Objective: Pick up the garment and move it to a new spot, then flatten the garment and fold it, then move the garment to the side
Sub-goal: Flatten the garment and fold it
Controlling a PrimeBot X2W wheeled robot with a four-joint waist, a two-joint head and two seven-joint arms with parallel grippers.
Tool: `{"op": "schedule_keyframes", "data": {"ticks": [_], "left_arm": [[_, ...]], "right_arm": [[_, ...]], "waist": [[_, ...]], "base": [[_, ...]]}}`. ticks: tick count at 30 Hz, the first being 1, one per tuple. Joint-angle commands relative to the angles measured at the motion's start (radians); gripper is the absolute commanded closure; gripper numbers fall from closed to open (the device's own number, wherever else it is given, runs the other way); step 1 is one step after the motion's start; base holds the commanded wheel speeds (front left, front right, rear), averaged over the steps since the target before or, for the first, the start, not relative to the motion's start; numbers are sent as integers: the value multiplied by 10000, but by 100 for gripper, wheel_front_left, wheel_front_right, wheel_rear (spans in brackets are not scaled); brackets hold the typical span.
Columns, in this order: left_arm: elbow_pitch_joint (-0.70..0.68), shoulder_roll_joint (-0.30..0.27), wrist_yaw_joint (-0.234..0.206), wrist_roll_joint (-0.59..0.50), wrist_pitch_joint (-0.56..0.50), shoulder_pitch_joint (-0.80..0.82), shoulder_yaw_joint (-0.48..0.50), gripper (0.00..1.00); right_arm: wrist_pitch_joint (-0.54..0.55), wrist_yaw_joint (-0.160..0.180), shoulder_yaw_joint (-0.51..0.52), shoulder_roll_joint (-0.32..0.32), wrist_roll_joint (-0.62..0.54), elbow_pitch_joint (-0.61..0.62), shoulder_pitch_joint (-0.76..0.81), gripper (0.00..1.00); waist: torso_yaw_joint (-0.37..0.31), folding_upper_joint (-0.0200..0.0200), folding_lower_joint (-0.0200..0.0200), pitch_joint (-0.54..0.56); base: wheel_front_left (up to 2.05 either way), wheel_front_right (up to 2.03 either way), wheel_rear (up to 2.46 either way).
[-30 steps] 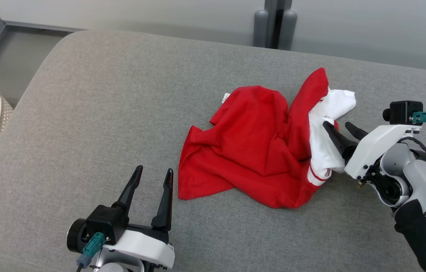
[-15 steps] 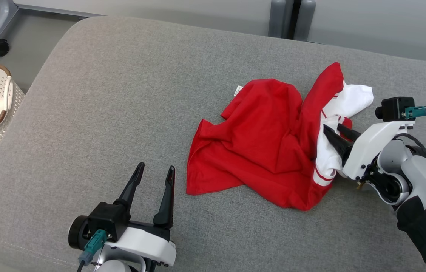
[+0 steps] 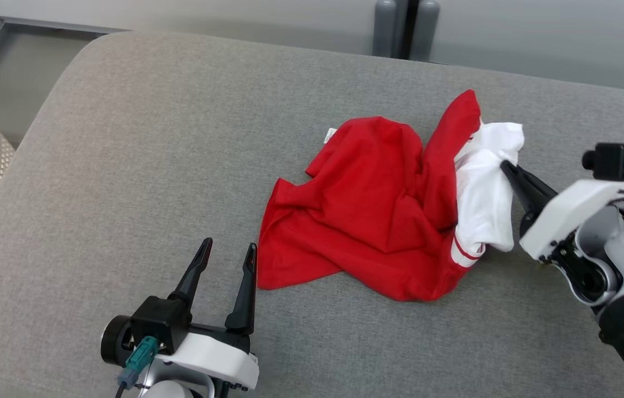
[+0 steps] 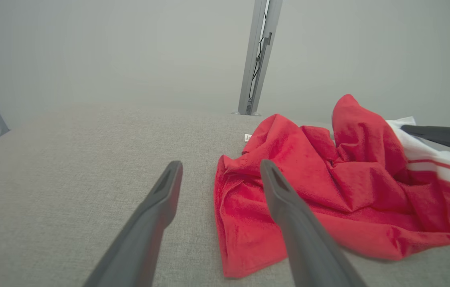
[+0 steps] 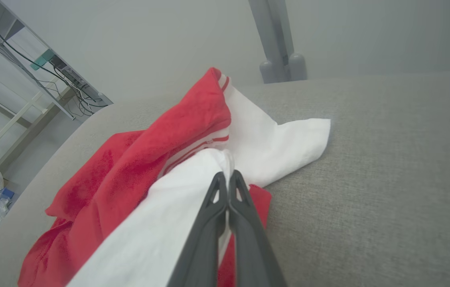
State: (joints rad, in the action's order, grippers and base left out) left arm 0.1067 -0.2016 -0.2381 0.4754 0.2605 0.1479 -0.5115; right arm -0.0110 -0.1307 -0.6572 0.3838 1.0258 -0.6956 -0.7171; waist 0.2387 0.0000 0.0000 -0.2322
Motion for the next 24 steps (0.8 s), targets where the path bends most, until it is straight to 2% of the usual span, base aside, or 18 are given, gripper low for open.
{"op": "schedule_keyframes", "data": {"ticks": [1,7,11,24], "left_arm": [[-17,-28,-49,-53,41,-13,20,0],[-98,-113,-119,-19,35,-143,62,0],[-168,-197,-191,25,36,-204,145,0],[-473,-560,-416,195,40,-644,531,0]], "right_arm": [[-207,-1,88,183,131,138,331,100],[-970,-1,720,488,213,597,1525,100],[-1531,-1,1426,430,-33,630,2323,100],[-2119,-1,3962,-905,-1072,342,4183,100]], "waist": [[-140,0,0,70],[-529,0,0,179],[-769,0,0,239],[-1380,0,0,531]], "base": [[0,0,0],[0,0,0],[0,0,0],[0,0,0]]}}
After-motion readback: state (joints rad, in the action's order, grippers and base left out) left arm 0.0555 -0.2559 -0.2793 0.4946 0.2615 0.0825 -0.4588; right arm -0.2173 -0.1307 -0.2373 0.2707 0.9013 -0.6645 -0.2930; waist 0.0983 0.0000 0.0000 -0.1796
